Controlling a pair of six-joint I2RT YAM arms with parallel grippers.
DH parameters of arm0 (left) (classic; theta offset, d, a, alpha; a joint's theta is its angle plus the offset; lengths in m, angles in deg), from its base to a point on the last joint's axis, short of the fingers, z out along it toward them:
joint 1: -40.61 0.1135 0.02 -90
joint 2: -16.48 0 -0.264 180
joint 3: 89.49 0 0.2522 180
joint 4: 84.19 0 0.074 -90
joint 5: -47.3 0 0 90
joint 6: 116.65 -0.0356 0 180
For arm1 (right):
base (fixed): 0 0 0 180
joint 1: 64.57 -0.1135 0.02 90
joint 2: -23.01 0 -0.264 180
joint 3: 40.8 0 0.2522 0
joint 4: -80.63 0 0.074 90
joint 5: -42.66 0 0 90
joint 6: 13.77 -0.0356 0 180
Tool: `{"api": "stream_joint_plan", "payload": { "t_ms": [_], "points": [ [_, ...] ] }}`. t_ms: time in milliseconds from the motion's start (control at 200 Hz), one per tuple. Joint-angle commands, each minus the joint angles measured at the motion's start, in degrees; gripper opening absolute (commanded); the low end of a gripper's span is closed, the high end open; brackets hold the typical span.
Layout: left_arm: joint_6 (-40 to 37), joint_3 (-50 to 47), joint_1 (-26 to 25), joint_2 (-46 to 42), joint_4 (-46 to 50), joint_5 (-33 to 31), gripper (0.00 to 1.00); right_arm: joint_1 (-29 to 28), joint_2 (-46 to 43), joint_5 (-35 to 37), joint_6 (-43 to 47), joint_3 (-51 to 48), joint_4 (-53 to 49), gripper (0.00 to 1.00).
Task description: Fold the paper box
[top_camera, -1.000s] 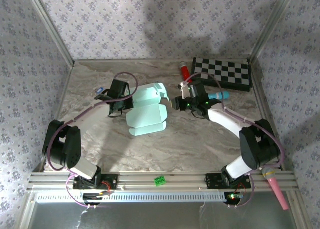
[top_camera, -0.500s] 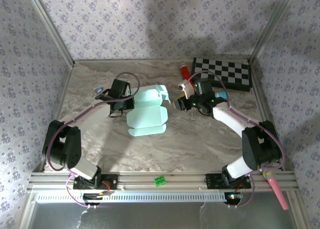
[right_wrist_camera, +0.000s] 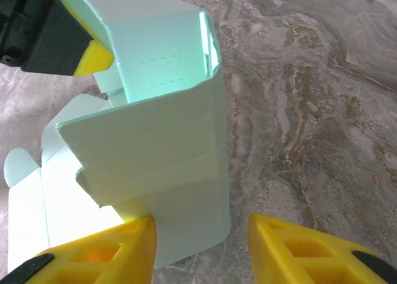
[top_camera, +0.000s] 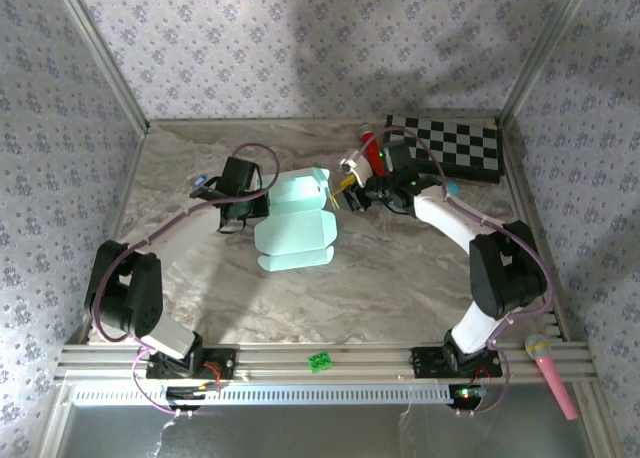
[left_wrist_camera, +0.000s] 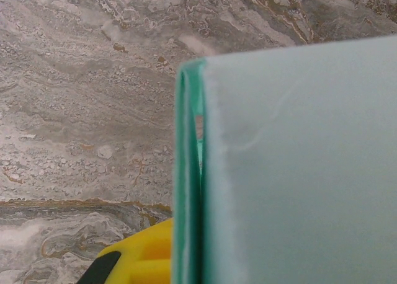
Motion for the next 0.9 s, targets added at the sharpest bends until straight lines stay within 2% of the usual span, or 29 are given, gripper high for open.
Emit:
{"api": "stream_joint_plan", "payload": {
  "t_ms": [0, 215, 390, 900],
  "points": [
    [-0.97, 1.93, -0.46, 0.31, 0.93, 0.93, 0.0, -0.39, 0.27, -3.67, 1.81, 1.76, -2.57, 0.44],
    [-1.56, 2.31, -0.42, 0.42, 0.54, 2.18, 0.0, 0.03, 2.18, 1.16, 0.67, 5.07, -3.13, 0.43],
    [-2.15, 2.32, -0.4, 0.43, 0.23, 3.46, 0.0, 0.77, 4.18, 1.17, -0.32, 7.04, -3.16, 0.42],
    [-2.02, 2.9, -0.5, 1.51, -0.21, 4.49, 0.0, -0.78, 8.32, -7.94, 2.54, 12.94, -9.36, 0.46]
  ]
}}
